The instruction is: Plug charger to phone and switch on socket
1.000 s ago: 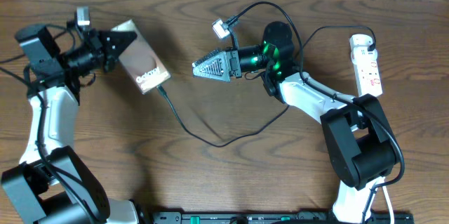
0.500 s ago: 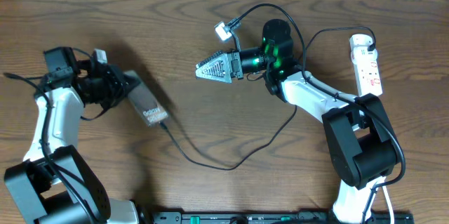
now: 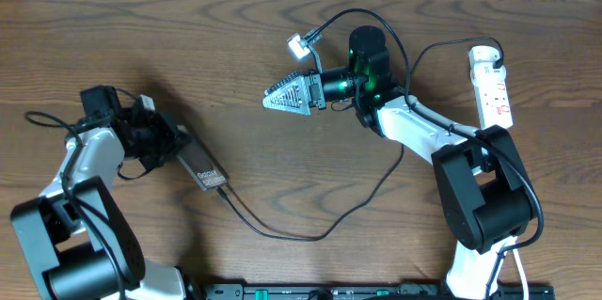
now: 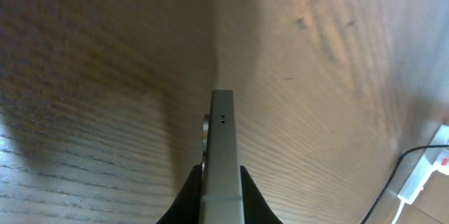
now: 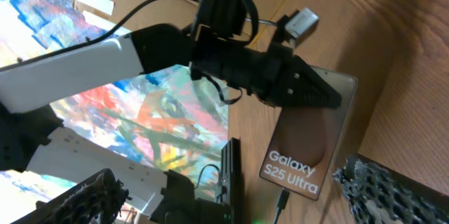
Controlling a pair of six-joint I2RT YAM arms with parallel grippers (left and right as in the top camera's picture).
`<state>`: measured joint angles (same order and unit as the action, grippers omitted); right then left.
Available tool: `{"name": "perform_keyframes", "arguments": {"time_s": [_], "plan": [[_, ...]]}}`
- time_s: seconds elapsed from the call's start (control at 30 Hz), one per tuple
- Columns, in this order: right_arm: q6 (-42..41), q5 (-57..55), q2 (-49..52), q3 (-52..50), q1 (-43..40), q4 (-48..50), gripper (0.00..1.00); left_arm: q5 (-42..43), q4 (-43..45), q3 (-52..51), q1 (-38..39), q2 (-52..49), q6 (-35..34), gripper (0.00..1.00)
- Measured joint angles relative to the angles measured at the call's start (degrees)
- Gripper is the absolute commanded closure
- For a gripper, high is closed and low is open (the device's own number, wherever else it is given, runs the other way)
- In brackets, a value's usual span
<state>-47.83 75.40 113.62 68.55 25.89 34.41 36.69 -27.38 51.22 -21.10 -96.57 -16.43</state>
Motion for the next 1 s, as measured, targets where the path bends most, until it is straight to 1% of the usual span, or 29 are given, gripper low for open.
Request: {"name": "perform_keyframes", "arguments": {"time_s": [0.3,0.6,0.63,0.67,0.87,1.0], "plan": [[0.6,0.0,0.0,0.0,0.0,-0.9,0.01,0.1,0.2,-0.4,0.0,-4.1,0.1,0.93],[0.8,0.0,0.0,0.0,0.0,-0.9,0.01,0.2,-0.1,-0.4,0.0,-4.2,0.2,0.92],[0.8,0.0,0.0,0.0,0.0,-0.9,0.01,0.3,-0.2,-0.4,0.0,-4.2,0.2,0.92],[0.8,0.0,0.0,0.0,0.0,-0.9,0.01,0.3,-0.3,-0.4,0.0,-4.2,0.2,0.89],[0.8,0.0,0.0,0.0,0.0,-0.9,0.01,0.2,-2.4,-0.4,0.0,-4.2,0.2,0.88],[0.8,0.0,0.0,0.0,0.0,-0.9,0.01,0.2,-3.5,-0.4,0.0,-4.2,0.3,0.83]]}}
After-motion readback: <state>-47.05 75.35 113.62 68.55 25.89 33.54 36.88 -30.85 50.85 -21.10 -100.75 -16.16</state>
